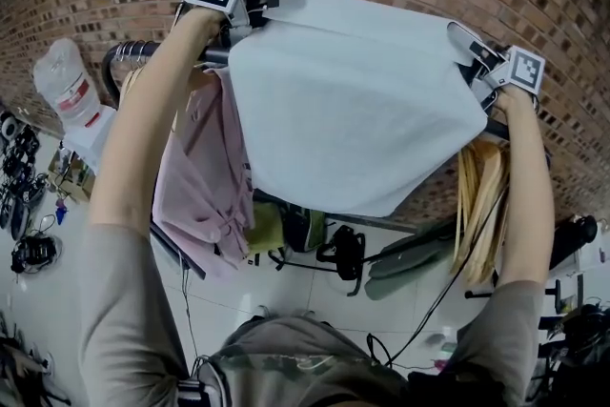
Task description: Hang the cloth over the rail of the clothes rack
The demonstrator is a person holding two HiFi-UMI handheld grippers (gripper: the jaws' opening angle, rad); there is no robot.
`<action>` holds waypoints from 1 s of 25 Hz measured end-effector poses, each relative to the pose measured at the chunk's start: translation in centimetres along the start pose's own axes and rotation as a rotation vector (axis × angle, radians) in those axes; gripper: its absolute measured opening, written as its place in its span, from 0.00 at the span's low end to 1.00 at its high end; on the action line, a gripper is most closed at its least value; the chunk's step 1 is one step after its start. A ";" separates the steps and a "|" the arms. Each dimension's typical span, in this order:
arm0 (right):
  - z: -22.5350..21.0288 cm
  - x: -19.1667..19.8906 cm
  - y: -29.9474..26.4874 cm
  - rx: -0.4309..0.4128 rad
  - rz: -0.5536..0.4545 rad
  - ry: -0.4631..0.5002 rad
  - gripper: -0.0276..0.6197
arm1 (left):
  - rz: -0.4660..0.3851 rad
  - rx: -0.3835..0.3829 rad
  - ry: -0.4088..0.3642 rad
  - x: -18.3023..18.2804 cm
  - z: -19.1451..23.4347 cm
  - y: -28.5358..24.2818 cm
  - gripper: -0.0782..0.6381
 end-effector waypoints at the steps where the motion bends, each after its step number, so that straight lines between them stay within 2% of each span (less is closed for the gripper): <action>1: 0.1 -0.1 0.0 -0.007 -0.009 -0.007 0.30 | 0.003 0.001 0.002 0.0 -0.1 0.0 0.16; 5: 0.2 0.2 -0.3 -0.028 -0.012 -0.025 0.40 | 0.028 -0.004 0.009 0.7 -0.1 -0.2 0.20; 9: 1.0 -0.3 -0.1 -0.072 -0.046 -0.018 0.41 | 0.036 -0.015 0.018 0.8 -0.2 -0.1 0.20; 14: 0.7 -0.6 0.6 -0.027 -0.059 -0.027 0.41 | 0.042 -0.030 0.025 0.9 -0.3 0.2 0.20; 17: 0.6 -0.4 0.8 -0.022 -0.058 -0.034 0.41 | 0.085 0.011 0.063 1.7 -0.8 -0.1 0.20; 21: 0.1 -0.3 1.2 0.001 -0.064 -0.049 0.41 | 0.146 0.007 0.033 2.5 -0.9 -0.6 0.20; 23: 0.2 0.2 1.1 0.002 -0.038 -0.056 0.41 | 0.179 0.012 0.040 3.1 -1.1 -0.7 0.20; 25: 0.5 0.7 0.9 -0.003 0.004 -0.047 0.41 | 0.226 0.008 0.013 3.7 -1.2 -1.0 0.20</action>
Point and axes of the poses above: the fingertips, and each gripper's own axes: y backward along the fingers, z to its left, x out of its underside, the point moved 5 cm from there along y, backward along the fingers, and after that the axes turned 8 degrees about -x, right-handed, at the moved point
